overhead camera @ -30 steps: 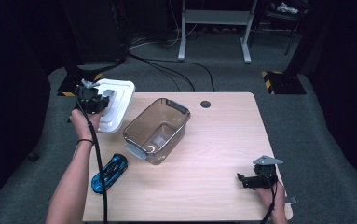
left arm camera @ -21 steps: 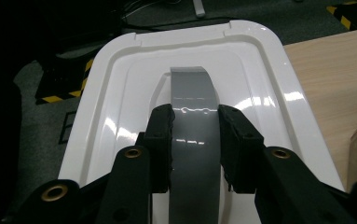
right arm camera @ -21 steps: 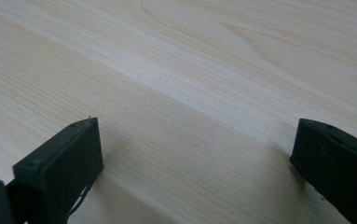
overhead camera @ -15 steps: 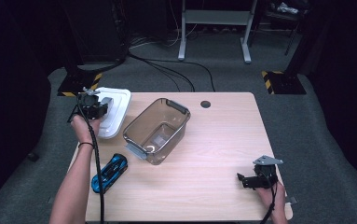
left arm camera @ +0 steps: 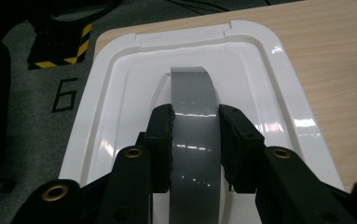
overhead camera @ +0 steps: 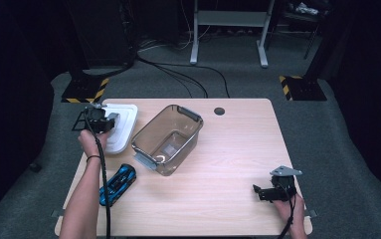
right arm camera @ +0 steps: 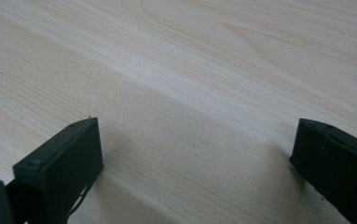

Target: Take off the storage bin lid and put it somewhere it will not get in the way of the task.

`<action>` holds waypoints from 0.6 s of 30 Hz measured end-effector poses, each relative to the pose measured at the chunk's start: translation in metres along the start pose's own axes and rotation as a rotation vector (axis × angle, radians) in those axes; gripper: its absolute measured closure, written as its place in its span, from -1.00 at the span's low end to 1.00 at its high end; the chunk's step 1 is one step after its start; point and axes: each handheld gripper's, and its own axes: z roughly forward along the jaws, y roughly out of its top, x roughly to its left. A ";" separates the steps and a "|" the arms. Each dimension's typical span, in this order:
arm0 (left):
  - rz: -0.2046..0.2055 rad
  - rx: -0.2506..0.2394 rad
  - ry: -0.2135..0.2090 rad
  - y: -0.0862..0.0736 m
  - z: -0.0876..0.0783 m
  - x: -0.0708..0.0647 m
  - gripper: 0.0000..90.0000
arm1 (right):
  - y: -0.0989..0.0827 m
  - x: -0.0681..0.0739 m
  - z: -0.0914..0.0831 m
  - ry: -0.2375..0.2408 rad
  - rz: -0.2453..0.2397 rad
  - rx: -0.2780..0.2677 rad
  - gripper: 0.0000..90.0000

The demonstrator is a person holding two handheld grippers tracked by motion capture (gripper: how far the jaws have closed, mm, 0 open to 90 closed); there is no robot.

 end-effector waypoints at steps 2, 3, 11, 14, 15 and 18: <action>-0.001 -0.002 0.000 -0.004 0.004 0.000 0.48 | 0.000 0.000 0.000 0.000 0.000 0.000 -0.98; -0.006 0.002 -0.009 -0.007 0.008 0.000 0.48 | 0.000 0.000 0.000 -0.001 0.000 0.001 -0.98; -0.017 0.068 -0.036 -0.023 0.025 0.001 0.48 | 0.000 0.000 0.000 -0.001 0.000 0.000 -0.98; -0.016 0.089 -0.036 -0.027 0.029 0.001 0.48 | 0.000 0.000 0.000 -0.001 0.000 0.000 -0.98; -0.004 0.108 -0.042 -0.028 0.030 0.001 0.48 | 0.000 0.000 0.000 -0.001 -0.001 0.000 -0.98; -0.007 0.116 -0.048 -0.031 0.033 0.001 0.48 | 0.000 0.000 0.000 -0.001 0.000 0.000 -0.98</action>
